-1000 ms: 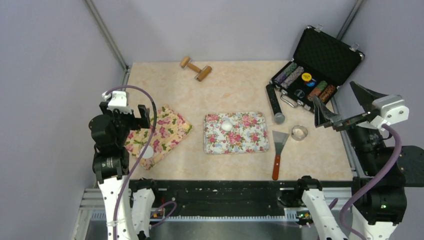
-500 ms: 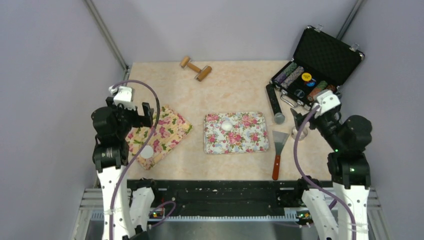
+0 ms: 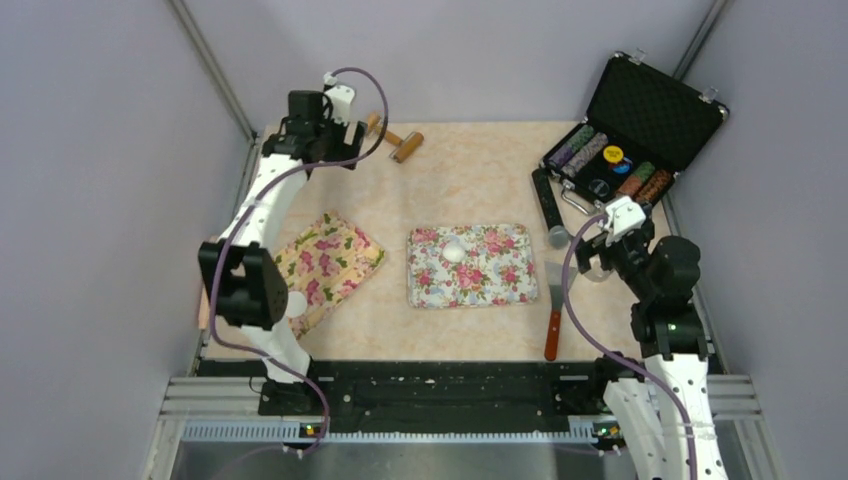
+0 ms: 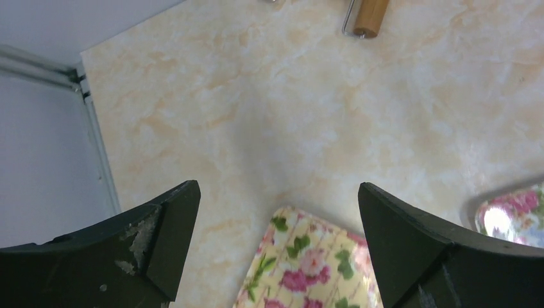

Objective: Roll out the dumpling wrappers from the dough

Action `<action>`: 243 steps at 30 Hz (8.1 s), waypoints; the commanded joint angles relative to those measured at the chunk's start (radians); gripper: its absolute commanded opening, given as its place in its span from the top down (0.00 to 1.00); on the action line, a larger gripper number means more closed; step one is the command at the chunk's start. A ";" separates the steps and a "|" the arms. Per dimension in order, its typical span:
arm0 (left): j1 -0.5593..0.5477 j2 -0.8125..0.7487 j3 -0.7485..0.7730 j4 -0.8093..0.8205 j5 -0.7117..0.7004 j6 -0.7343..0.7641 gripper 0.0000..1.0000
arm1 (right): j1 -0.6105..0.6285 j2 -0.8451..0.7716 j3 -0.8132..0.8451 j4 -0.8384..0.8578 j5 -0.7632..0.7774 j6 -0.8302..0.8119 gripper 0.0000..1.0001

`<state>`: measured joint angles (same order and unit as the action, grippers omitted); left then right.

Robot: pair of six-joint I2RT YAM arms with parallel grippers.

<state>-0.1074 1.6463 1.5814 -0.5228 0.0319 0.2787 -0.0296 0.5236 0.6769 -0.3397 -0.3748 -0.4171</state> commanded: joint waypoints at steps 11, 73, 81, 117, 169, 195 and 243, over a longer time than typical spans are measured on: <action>-0.089 0.571 0.479 -0.028 0.108 -0.169 0.02 | -0.007 0.073 -0.061 0.128 0.115 -0.067 0.06; -0.204 0.995 0.891 -0.049 0.092 -0.182 0.01 | 0.094 0.198 -0.051 0.123 0.216 -0.095 0.10; -0.210 0.998 0.888 -0.095 0.208 -0.259 0.03 | 0.094 0.192 -0.047 0.121 0.215 -0.090 0.10; -0.324 0.597 0.358 -0.226 0.415 0.126 0.67 | 0.094 0.161 -0.034 0.101 0.132 -0.045 0.11; -0.431 0.602 0.555 0.145 -0.193 -0.142 0.35 | 0.086 0.154 -0.055 0.108 0.065 -0.025 0.11; -0.452 0.951 0.788 0.103 -0.111 -0.703 0.06 | 0.086 0.151 -0.043 0.094 0.072 -0.025 0.12; -0.516 0.603 0.710 0.109 0.290 -0.015 1.00 | 0.051 0.674 0.473 0.014 0.025 0.315 0.10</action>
<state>-0.6224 2.4992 2.3260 -0.4408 0.1852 0.1036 0.0608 1.0779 0.9596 -0.3099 -0.2951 -0.2623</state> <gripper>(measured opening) 0.329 0.898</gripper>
